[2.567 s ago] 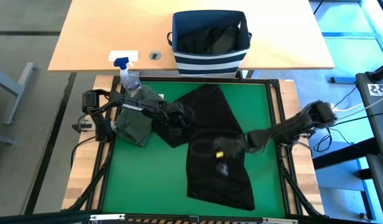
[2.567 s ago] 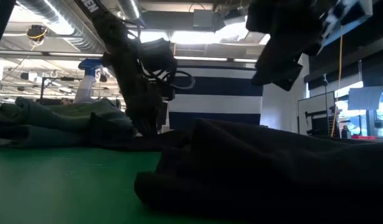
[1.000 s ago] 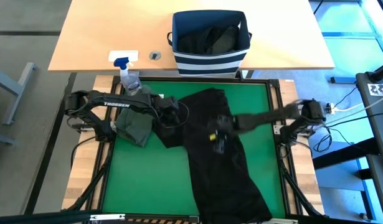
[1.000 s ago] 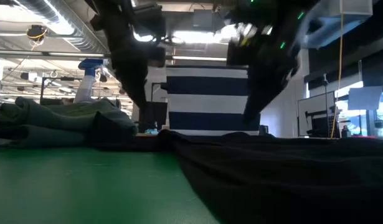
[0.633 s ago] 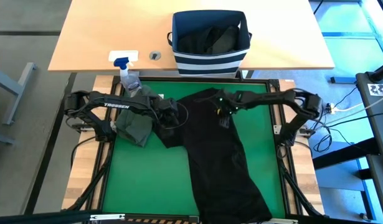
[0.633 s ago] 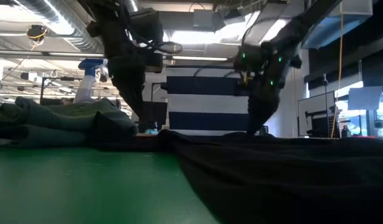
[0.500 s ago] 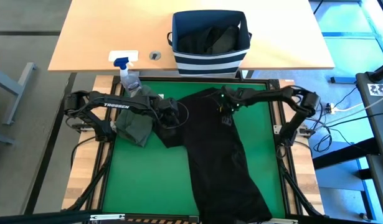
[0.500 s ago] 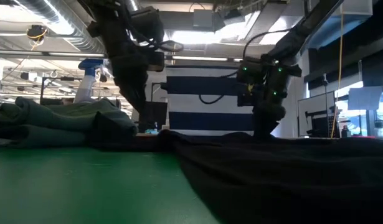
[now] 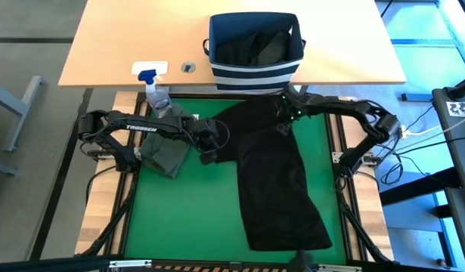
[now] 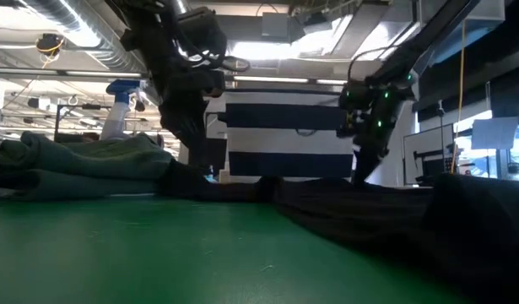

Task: Fold Laundry from Bin
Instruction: Fold the black shirt

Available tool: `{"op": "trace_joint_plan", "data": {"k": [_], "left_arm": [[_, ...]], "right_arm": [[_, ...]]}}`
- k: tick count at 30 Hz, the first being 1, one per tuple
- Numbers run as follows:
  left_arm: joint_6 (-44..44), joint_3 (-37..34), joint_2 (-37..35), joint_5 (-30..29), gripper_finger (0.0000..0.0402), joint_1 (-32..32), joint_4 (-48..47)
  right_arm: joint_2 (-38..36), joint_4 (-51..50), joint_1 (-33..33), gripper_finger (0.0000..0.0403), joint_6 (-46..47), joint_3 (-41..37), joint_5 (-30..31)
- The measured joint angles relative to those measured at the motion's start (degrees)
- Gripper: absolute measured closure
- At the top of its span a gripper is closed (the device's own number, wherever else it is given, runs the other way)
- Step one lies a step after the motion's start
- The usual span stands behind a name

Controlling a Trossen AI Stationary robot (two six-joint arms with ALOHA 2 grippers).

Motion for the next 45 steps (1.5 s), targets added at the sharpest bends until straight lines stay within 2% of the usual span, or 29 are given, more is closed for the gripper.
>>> {"op": "trace_joint_plan", "data": {"k": [3, 8, 15, 21, 27, 35, 45], "left_arm": [[0.1, 0.0, 0.0, 0.3, 0.0243, 0.0, 1.3], [5.9, 0.0, 0.1, 5.8, 0.0212, 0.7, 2.7], [16.2, 0.1, 4.0, 5.7, 0.0166, 2.1, 4.2], [17.3, 0.1, 10.5, 7.5, 0.0167, 2.3, 7.6], [28.7, 0.2, 11.6, 8.3, 0.0169, 1.8, 4.3], [41.7, 0.8, 12.5, 8.3, 0.017, 1.8, 2.6], [43.9, 1.2, 18.6, 10.5, 0.0179, 2.7, 8.5]], "right_arm": [[-4.1, -1.1, 1.6, 0.0272, 0.5, 0.0, -2.9], [-10.7, -2.4, 5.9, 0.0272, 2.4, 0.1, -9.8], [-11.6, -1.9, 11.9, 0.0272, 9.7, 0.1, -9.4], [-11.3, -0.7, 16.8, 0.0272, 13.9, 0.1, -7.2], [-11.3, -0.8, 19.4, 0.0272, 14.1, 0.1, -6.7], [-11.3, -0.9, 19.3, 0.0272, 15.3, 0.1, -7.1], [-11.3, -1.5, 19.6, 0.0272, 16.7, 0.1, -10.9]]}}
